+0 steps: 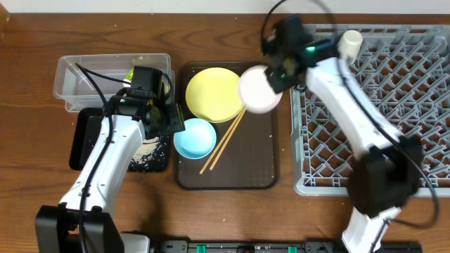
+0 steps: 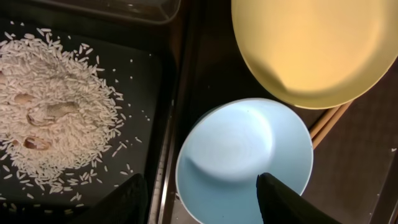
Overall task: Sort waste into correct bins and load items into the dishwasher rack
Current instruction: 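Lift the pink bowl with the right gripper and set it in the rack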
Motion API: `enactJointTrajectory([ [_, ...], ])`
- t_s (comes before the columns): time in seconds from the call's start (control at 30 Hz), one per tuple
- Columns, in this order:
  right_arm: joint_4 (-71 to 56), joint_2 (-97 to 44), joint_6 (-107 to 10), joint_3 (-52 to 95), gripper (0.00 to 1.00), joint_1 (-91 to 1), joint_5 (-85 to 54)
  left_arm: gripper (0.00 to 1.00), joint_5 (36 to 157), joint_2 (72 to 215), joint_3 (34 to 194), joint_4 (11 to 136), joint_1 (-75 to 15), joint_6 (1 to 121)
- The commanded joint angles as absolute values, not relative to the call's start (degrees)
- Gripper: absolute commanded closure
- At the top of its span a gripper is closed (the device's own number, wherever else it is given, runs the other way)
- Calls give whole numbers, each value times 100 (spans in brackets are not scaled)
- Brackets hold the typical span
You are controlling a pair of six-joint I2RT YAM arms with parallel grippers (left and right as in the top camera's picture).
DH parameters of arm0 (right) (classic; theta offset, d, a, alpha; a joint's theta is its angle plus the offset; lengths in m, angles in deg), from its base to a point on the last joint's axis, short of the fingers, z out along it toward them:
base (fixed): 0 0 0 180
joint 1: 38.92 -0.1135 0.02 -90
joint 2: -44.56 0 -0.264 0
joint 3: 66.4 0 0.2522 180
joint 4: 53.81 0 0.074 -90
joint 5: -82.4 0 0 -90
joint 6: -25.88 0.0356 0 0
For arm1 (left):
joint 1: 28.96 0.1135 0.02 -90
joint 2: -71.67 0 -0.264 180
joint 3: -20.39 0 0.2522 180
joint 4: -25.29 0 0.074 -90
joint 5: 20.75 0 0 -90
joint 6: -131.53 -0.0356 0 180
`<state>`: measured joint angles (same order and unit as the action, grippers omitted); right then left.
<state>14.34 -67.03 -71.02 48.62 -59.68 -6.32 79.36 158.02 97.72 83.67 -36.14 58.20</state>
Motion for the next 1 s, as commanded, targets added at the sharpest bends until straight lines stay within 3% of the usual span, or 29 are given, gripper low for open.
enactJointTrajectory([
  [0.0,1128,-6220,-7076,4973,99,-5670,657,41,7907,15739,9840,8378,-3594,5831],
  [0.33,-155,-6204,-6888,4969,99,-5043,4179,41,7905,15739,9840,8374,-3594,5829],
  [0.97,-413,-7654,-6750,4969,99,-5128,4747,41,7909,15739,9840,8381,-3594,5831],
])
